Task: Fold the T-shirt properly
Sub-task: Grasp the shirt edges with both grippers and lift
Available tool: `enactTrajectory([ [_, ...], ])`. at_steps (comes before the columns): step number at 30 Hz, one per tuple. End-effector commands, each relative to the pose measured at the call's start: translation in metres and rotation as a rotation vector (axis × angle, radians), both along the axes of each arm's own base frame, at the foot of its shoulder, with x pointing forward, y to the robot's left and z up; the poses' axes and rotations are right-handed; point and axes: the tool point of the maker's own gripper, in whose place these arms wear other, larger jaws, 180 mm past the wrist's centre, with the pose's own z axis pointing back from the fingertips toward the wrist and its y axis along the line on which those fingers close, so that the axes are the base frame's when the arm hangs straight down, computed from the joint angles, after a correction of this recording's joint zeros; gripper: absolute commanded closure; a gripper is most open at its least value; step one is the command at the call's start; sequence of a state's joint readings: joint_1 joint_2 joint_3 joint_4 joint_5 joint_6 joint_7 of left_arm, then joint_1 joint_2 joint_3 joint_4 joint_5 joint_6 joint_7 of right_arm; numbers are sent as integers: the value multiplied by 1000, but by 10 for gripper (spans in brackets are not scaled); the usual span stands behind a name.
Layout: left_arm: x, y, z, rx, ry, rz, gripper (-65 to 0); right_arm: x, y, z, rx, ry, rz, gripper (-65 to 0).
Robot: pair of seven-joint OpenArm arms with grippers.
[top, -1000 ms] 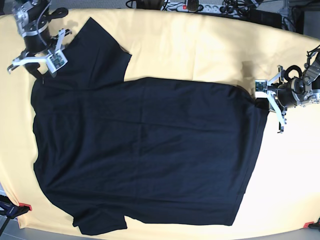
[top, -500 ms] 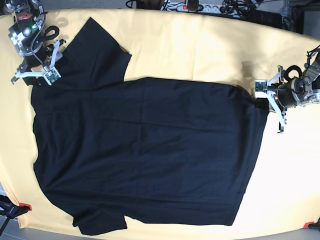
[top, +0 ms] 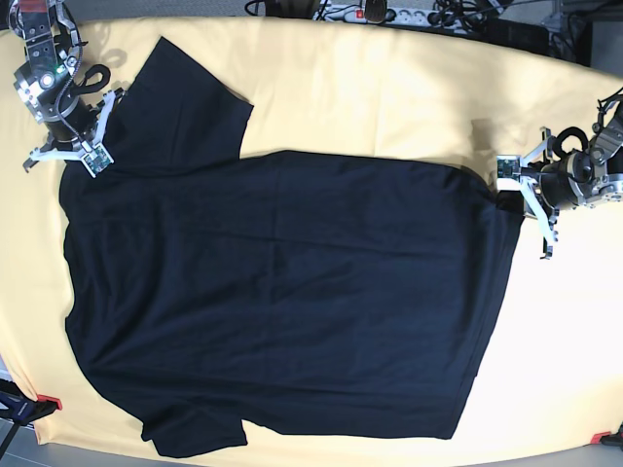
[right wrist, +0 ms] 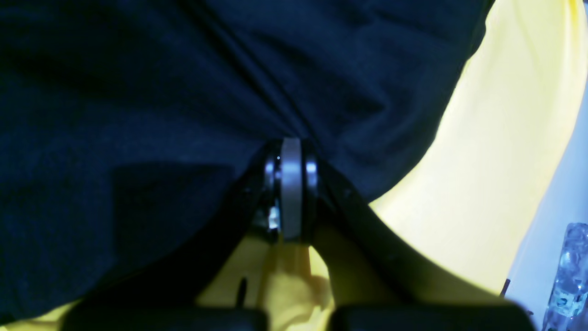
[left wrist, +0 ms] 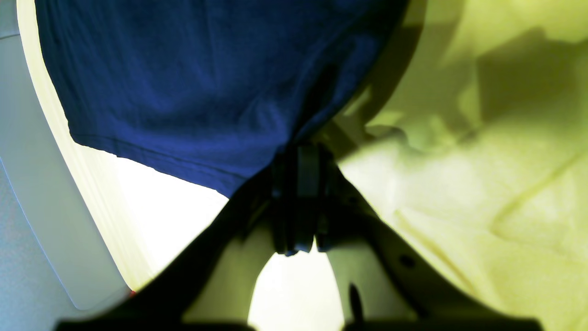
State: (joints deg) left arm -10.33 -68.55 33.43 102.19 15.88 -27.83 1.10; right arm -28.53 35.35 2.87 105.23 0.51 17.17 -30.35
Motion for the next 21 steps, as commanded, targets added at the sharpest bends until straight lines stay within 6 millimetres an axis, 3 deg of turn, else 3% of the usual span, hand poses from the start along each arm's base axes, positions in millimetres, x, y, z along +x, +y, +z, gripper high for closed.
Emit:
enactTrajectory([
  [1,7,4,13,3,-34,0,0,3,-9,6,-32,-11,-11,0],
  [12,7,4,13,1,-34,-1,0,15,11,51,-58,-109,-16,0],
  [21,-1,3,22,-18,-3,-5,0,11,3,54,-102,-108,-35,0],
])
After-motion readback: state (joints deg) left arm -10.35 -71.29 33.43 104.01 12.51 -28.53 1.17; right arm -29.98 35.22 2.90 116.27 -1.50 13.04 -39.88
